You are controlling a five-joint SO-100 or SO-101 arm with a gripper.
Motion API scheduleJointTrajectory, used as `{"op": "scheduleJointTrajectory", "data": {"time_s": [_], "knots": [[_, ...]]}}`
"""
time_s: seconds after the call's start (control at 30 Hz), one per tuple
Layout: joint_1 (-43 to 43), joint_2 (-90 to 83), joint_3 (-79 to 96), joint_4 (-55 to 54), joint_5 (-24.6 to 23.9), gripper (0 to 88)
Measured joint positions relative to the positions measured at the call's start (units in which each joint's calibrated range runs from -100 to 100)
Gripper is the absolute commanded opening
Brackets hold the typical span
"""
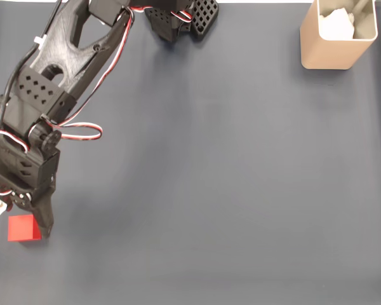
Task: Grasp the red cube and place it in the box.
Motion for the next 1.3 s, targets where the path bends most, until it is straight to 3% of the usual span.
{"op": "scheduleJointTrajectory", "data": {"time_s": [0.7,1.3], "knots": [[1.34,8.94,-10.49,-0.08,-0.10,36.6],[3.86,12.33,-11.12,-3.74,0.98,36.7]]}}
